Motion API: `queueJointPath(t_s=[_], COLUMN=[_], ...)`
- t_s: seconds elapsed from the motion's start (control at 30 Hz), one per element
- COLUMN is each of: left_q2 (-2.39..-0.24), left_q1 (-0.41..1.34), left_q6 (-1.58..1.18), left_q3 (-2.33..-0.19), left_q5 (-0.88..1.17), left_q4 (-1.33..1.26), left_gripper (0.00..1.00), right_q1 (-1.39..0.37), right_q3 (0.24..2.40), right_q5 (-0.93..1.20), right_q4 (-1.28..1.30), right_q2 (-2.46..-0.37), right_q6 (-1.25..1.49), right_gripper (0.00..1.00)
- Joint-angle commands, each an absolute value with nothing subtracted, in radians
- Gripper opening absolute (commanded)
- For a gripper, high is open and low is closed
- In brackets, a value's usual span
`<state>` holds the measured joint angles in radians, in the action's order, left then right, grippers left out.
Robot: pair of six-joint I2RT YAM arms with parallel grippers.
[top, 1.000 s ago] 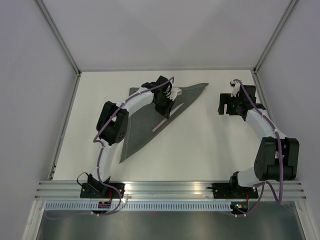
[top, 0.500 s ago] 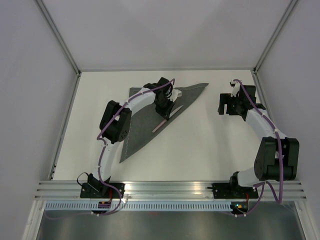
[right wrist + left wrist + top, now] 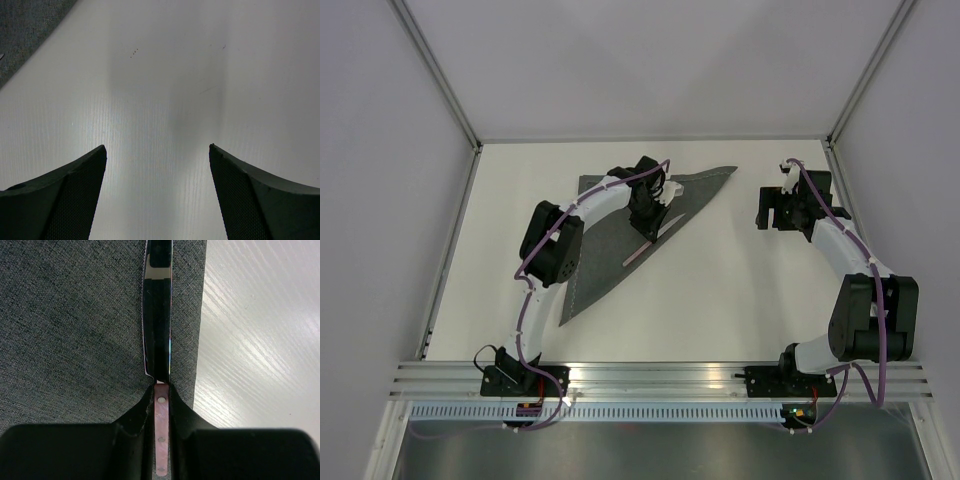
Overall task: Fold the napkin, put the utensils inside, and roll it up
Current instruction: Place the utensil onto the napkin
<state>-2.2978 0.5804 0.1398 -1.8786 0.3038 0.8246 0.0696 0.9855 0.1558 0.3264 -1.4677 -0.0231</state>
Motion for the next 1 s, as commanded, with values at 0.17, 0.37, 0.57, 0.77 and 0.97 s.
queueJointPath(t_s=[0.17,0.37,0.57,0.77,0.97], left_q2=[-2.310,-2.319,-2.319,-2.322,-2.324], left_q1=[0.600,0.609,0.612,0.611,0.612], left_q6=[0.170,0.158,0.153,0.153,0.147], left_q3=[-1.924,-1.943,-1.950,-1.953,-1.953], left_q5=[0.273,0.268,0.258,0.245,0.245], left_q4=[0.847,0.850,0.854,0.856,0.854], left_gripper=[0.03,0.09,0.10,0.11,0.14], right_q1=[0.072,0.072,0.072,0.072,0.072], right_q3=[1.029,1.029,1.031,1.029,1.031], right_q5=[0.149,0.150,0.150,0.152,0.150], right_q4=[0.331,0.333,0.334,0.334,0.336], right_q2=[-1.471,-1.470,-1.470,-1.470,-1.471], right_q6=[-0.026,-0.028,-0.028,-0.028,-0.028], right_gripper=[0.88,0.88,0.88,0.88,0.88])
